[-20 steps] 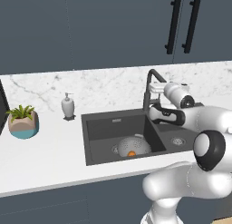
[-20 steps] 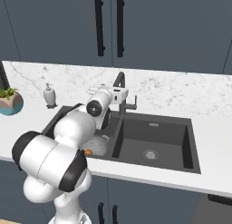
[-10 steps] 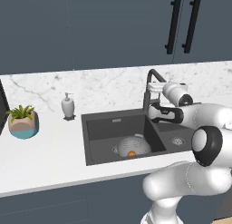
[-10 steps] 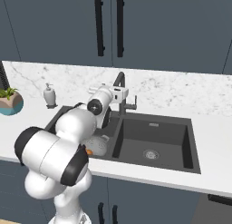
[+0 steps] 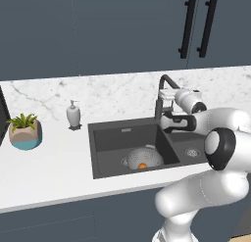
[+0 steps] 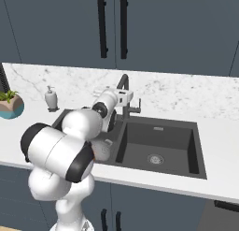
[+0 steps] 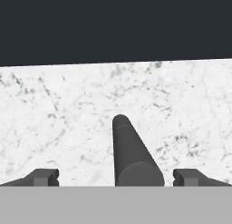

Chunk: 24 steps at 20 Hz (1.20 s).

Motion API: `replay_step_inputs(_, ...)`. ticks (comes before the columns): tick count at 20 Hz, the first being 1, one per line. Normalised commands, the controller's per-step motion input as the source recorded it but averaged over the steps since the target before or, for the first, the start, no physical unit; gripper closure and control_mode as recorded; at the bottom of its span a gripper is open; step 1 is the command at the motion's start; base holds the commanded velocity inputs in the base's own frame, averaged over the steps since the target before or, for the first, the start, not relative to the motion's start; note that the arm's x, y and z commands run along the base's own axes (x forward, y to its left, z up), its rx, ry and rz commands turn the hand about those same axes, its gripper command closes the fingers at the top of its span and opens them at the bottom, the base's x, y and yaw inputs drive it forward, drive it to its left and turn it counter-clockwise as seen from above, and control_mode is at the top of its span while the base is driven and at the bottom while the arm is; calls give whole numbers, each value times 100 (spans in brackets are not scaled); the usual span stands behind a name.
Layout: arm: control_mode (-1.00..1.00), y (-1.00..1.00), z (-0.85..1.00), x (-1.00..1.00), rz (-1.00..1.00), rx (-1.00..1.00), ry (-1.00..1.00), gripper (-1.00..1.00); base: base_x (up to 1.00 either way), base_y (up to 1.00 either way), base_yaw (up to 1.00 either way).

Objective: Put the colander in the sink, put the tangerine in the colander, and turn on the sink faucet and pour water over the colander.

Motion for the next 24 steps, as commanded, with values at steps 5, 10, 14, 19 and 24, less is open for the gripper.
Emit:
replay_step_inputs(5,-100,-4,0,18,0,0,0,-100,0,0,0)
replay_step_inputs(10,-100,0,0,6,0,0,0,-100,0,0,0)
replay_step_inputs(14,-100,1,0,0,0,0,0,-100,0,0,0)
replay_step_inputs(19,-100,3,0,0,0,0,0,-100,0,0,0)
replay_step_inputs(24,-100,8,0,0,0,0,0,-100,0,0,0)
